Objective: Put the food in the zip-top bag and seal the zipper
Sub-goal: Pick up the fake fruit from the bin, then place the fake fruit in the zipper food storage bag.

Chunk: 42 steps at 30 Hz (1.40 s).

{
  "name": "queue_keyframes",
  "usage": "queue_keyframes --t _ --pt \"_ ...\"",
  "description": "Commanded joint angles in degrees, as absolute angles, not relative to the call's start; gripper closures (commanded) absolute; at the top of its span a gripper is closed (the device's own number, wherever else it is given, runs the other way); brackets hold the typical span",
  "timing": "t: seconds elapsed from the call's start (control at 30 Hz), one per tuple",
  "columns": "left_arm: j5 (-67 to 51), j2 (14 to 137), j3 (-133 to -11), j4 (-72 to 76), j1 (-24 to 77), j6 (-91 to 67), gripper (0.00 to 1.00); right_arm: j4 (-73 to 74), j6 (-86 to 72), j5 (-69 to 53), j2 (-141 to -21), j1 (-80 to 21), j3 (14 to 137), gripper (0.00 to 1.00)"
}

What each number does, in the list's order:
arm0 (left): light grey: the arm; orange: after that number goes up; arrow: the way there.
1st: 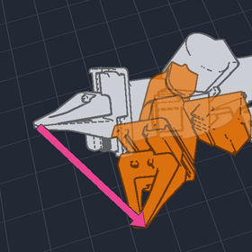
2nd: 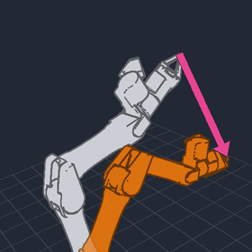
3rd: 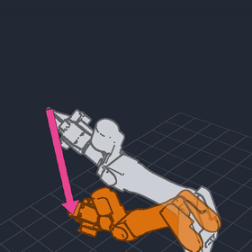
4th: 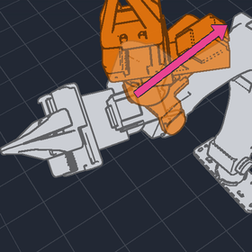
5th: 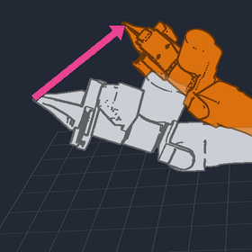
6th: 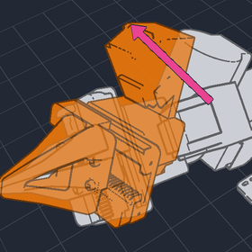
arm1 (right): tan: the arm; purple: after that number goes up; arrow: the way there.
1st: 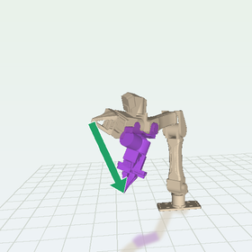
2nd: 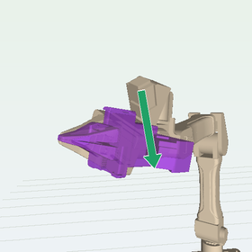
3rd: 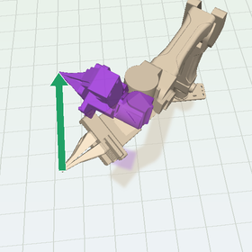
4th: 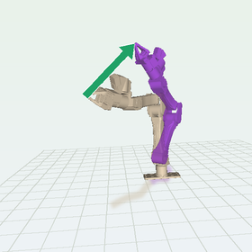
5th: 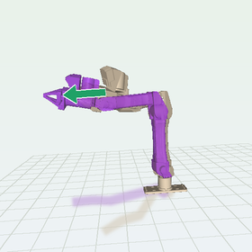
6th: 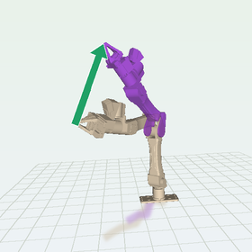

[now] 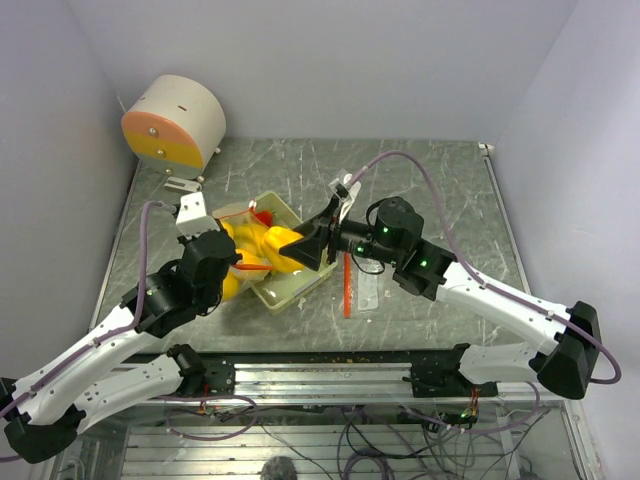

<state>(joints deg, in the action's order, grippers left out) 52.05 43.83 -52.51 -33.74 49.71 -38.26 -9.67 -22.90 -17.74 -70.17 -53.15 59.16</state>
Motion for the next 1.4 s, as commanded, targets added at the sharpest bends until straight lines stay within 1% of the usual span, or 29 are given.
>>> queue_keyframes --t 0.0,0.3,0.37,0.5,0.77,0.83,0.9,0.93,1.03,1.1,1.13,1.17,1.2,1.37 --pt "50.54 43.61 -53.13 -30.03 49.91 -39.14 0.93 -14.78 -22.97 -22.83 -70.58 -53.02 58.5 0.56" --pt "49.31 43.45 -53.71 -30.41 49.89 -39.24 0.93 -20.39 -26.62 -24.59 -75.52 -53.18 59.01 0.56" --pt "48.85 43.22 -53.58 -30.41 49.92 -39.5 0.93 -20.6 -27.1 -23.31 -76.94 -53.33 59.15 0.57" --pt "47.11 42.37 -53.97 -30.56 49.89 -39.72 0.93 -19.27 -27.4 -15.62 -79.77 -53.27 60.0 0.57" --pt "40.76 40.59 -52.98 -30.67 49.9 -41.7 0.93 -22.75 -29.52 1.29 -83.45 -54.39 61.44 0.58" --pt "39.62 40.28 -51.55 -29.76 49.92 -42.29 0.93 -21.27 -29.15 4.23 -85.03 -55.67 63.63 0.56" --pt "39.17 40.24 -50.04 -27.94 49.86 -42.39 0.93 -19.73 -28.29 6.61 -86.72 -57.65 65.61 0.53" --pt "38.87 40.52 -49.4 -26.93 49.9 -42.29 0.93 -19.09 -27.76 7.32 -87.46 -58.72 66.53 0.49" --pt "38.75 41.71 -48.74 -24.85 49.92 -41.78 0.93 -16.81 -26.17 8.69 -89.1 -61.5 68.7 0.32" --pt "38.89 42.52 -48.76 -23.89 49.91 -41.4 0.93 -15.85 -25.81 9.59 -88.63 -62.54 68.58 0.17" --pt "39.07 42.84 -48.69 -23.41 49.92 -41.21 0.93 -15.64 -25.46 10.72 -87.51 -62.92 67.87 0.07" --pt "39.23 43.16 -48.6 -23.17 49.92 -41.14 0.93 -15.27 -25.1 11.47 -86.43 -62.97 67.29 0.02" --pt "39.37 43.28 -48.45 -23.0 49.92 -41.21 0.93 -14.84 -24.81 12.3 -85.22 -62.97 66.68 0.01" --pt "39.94 42.71 -47.14 -22.81 49.92 -42.11 0.93 -13.4 -24.61 17.55 -77.62 -62.99 62.82 0.01"
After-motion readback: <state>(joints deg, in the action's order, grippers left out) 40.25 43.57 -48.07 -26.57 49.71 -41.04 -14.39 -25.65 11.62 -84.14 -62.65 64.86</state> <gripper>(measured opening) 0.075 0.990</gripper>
